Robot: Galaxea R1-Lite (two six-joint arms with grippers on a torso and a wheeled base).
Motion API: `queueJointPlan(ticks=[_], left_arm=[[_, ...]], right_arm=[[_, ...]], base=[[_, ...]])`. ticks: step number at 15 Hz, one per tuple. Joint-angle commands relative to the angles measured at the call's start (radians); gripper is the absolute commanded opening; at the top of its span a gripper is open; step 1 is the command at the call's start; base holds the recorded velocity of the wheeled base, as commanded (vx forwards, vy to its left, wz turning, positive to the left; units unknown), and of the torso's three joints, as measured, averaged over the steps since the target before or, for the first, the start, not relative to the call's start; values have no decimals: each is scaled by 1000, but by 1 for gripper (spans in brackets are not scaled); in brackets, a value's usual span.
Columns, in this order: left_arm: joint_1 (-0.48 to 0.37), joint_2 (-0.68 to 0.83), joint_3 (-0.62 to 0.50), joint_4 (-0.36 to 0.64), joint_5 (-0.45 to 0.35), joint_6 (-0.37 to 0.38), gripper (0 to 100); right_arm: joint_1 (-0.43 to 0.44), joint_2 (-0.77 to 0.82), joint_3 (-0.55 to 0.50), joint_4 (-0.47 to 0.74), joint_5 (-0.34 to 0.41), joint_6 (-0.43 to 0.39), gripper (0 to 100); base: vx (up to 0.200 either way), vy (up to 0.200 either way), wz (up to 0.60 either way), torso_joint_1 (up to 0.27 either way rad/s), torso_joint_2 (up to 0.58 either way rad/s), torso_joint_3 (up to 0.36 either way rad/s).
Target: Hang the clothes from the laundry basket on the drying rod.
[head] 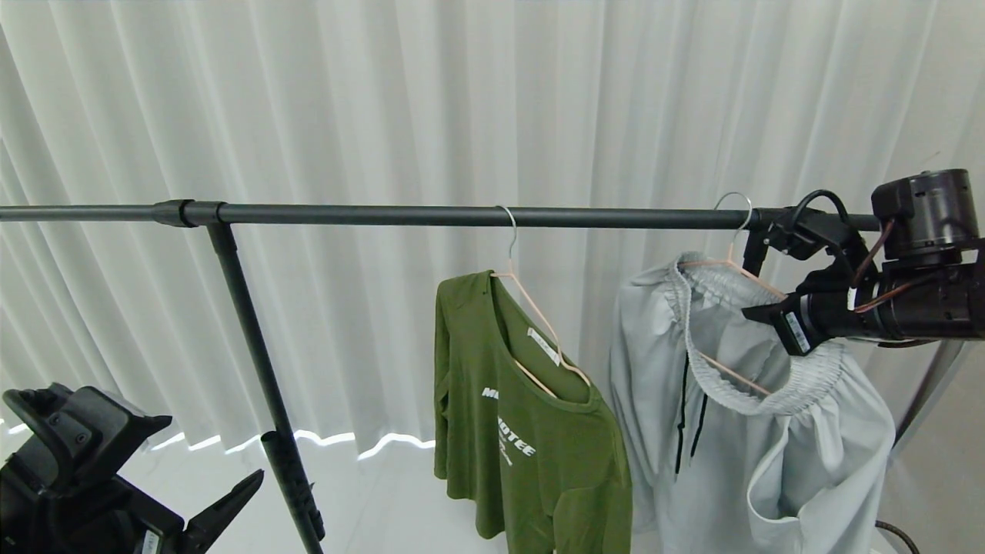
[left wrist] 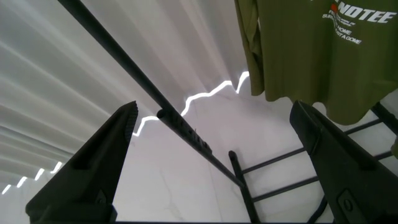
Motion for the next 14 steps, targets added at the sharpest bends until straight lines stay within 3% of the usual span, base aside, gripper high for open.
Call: queueJointPlan(ticks=[1, 7, 8, 11, 14], left_arm=[[0, 1, 0, -1, 0, 0, 100], [0, 1, -2, -1, 0, 0, 100], [0, 1, -2, -1, 0, 0, 100], [3, 4, -15, -1, 0, -6, 100], [7, 2, -26, -1, 1, -6, 100]], right_arm=[[1, 18, -1, 0, 0, 0, 0], [1, 21, -1, 0, -3, -2, 0], [1, 21, -3, 0, -4, -2, 100], [2, -25, 25, -50, -3, 3, 100], [4, -145, 117, -124, -3, 12, 100]], base=[[0, 0, 0, 0, 0, 0], [0, 0, 0, 0, 0, 0], [0, 0, 0, 0, 0, 0], [0, 0, 0, 0, 0, 0], [0, 0, 0, 0, 0, 0]])
